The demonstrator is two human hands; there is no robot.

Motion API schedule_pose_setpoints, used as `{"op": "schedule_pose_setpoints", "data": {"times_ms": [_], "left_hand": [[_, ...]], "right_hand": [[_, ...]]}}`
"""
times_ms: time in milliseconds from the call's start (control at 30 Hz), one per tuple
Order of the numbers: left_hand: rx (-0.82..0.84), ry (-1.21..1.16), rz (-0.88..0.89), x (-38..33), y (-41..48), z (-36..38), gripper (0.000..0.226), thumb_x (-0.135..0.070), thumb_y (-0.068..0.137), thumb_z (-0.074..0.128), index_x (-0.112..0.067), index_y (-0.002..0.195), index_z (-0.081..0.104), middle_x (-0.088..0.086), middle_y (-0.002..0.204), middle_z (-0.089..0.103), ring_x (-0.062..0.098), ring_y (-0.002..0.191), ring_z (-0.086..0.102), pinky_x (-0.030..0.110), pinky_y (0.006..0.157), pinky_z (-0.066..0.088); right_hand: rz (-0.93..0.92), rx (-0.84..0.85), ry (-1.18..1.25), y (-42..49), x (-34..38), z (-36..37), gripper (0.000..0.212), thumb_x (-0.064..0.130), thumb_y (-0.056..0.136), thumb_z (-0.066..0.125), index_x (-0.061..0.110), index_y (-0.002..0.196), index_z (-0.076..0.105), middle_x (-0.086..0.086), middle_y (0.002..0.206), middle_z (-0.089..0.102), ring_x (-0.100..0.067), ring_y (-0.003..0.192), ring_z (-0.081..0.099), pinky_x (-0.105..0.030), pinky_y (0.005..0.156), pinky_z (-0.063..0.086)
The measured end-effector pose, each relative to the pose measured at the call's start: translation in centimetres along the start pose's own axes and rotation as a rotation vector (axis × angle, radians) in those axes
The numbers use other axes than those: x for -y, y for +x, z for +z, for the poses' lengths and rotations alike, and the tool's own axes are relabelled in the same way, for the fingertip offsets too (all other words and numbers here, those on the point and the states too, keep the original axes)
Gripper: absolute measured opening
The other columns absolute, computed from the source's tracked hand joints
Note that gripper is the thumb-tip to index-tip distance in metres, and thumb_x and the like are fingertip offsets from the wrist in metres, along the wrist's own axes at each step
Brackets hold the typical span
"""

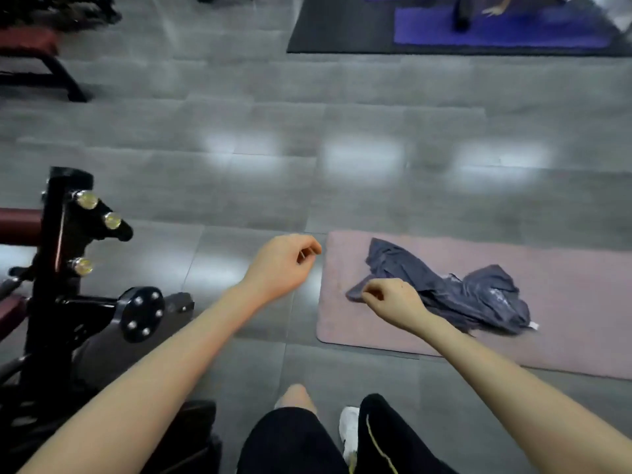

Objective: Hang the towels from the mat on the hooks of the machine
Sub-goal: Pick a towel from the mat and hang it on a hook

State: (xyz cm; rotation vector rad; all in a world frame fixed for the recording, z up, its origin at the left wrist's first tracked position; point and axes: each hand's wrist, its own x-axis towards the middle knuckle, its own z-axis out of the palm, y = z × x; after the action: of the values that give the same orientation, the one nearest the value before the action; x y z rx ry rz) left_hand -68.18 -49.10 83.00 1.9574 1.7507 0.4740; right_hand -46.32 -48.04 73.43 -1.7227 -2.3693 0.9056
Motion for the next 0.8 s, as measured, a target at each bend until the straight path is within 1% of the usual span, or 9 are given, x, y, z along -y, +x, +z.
{"op": "schedule_pose_setpoints", "data": {"times_ms": [100, 167, 233, 300, 433, 533, 600, 700, 800], "left_hand": [[0.068, 0.019, 0.046, 1.0, 7.6, -0.1, 0.02, -0.007, 0.085, 0.054, -0.012, 0.097, 0.069, 0.002, 0.095, 0.068, 0.019, 0.086, 0.061, 0.023, 0.071, 0.041], [0.128, 0.042, 0.101, 1.9, 13.2, -0.2, 0.019, -0.008, 0.086, 0.055, -0.014, 0.097, 0.069, 0.002, 0.095, 0.068, 0.019, 0.086, 0.061, 0.026, 0.074, 0.045], [0.185, 0.075, 0.166, 3.2, 19.4, -0.4, 0.019, -0.011, 0.087, 0.055, -0.016, 0.098, 0.069, 0.0, 0.094, 0.068, 0.017, 0.085, 0.06, 0.027, 0.075, 0.045], [0.233, 0.103, 0.233, 4.6, 26.0, -0.9, 0.019, -0.012, 0.087, 0.054, -0.017, 0.099, 0.068, -0.002, 0.094, 0.067, 0.015, 0.083, 0.059, 0.026, 0.074, 0.044], [0.358, 0.136, 0.385, 5.8, 38.7, -2.3, 0.02, -0.012, 0.088, 0.053, -0.017, 0.101, 0.068, -0.001, 0.097, 0.066, 0.017, 0.087, 0.06, 0.027, 0.075, 0.045], [0.427, 0.158, 0.481, 5.1, 47.0, -3.1, 0.021, -0.014, 0.089, 0.051, -0.019, 0.102, 0.067, -0.004, 0.097, 0.066, 0.014, 0.085, 0.058, 0.026, 0.074, 0.044], [0.482, 0.159, 0.533, 3.9, 51.7, -3.0, 0.022, -0.014, 0.089, 0.051, -0.019, 0.102, 0.067, -0.004, 0.097, 0.065, 0.014, 0.086, 0.058, 0.027, 0.075, 0.045], [0.571, 0.174, 0.623, 1.6, 57.6, -1.6, 0.022, -0.013, 0.089, 0.051, -0.018, 0.102, 0.067, -0.004, 0.097, 0.066, 0.016, 0.088, 0.059, 0.026, 0.075, 0.045], [0.644, 0.172, 0.702, -0.8, 62.7, 0.7, 0.023, -0.013, 0.088, 0.051, -0.018, 0.103, 0.067, -0.003, 0.097, 0.066, 0.016, 0.088, 0.059, 0.026, 0.074, 0.044]], "right_hand": [[0.142, -0.002, 0.062, 4.7, -2.9, -1.9, 0.02, 0.024, 0.087, 0.052, 0.023, 0.068, 0.054, 0.003, 0.071, 0.064, -0.023, 0.074, 0.06, -0.032, 0.061, 0.042], [0.226, -0.021, 0.083, 8.6, -4.9, -2.7, 0.022, 0.023, 0.087, 0.051, 0.019, 0.066, 0.054, 0.002, 0.07, 0.064, -0.023, 0.069, 0.059, -0.035, 0.061, 0.046], [0.312, -0.048, 0.108, 13.0, -6.8, -3.5, 0.024, 0.025, 0.087, 0.05, 0.012, 0.069, 0.058, -0.004, 0.071, 0.065, -0.025, 0.067, 0.059, -0.037, 0.061, 0.047], [0.403, -0.101, 0.151, 17.7, -8.7, -4.2, 0.024, 0.024, 0.087, 0.052, 0.005, 0.075, 0.06, -0.008, 0.074, 0.065, -0.028, 0.071, 0.059, -0.038, 0.061, 0.046], [0.683, -0.225, 0.303, 24.7, -11.2, -5.4, 0.023, 0.022, 0.086, 0.051, 0.004, 0.08, 0.064, -0.01, 0.078, 0.068, -0.029, 0.077, 0.061, -0.034, 0.06, 0.044], [0.883, -0.292, 0.439, 28.1, -11.6, -6.2, 0.023, 0.022, 0.086, 0.052, 0.005, 0.079, 0.066, -0.009, 0.082, 0.069, -0.028, 0.079, 0.062, -0.034, 0.065, 0.047], [0.987, -0.348, 0.528, 29.5, -11.4, -7.2, 0.021, 0.022, 0.087, 0.054, 0.01, 0.078, 0.068, -0.005, 0.083, 0.069, -0.025, 0.079, 0.061, -0.031, 0.066, 0.043], [1.117, -0.428, 0.634, 31.3, -11.9, -8.0, 0.02, 0.02, 0.088, 0.055, 0.01, 0.077, 0.069, -0.004, 0.077, 0.069, -0.022, 0.076, 0.06, -0.027, 0.065, 0.038], [1.239, -0.504, 0.725, 33.0, -13.7, -8.4, 0.02, 0.017, 0.087, 0.055, 0.012, 0.073, 0.069, -0.002, 0.071, 0.069, -0.02, 0.07, 0.062, -0.026, 0.063, 0.04]]}}
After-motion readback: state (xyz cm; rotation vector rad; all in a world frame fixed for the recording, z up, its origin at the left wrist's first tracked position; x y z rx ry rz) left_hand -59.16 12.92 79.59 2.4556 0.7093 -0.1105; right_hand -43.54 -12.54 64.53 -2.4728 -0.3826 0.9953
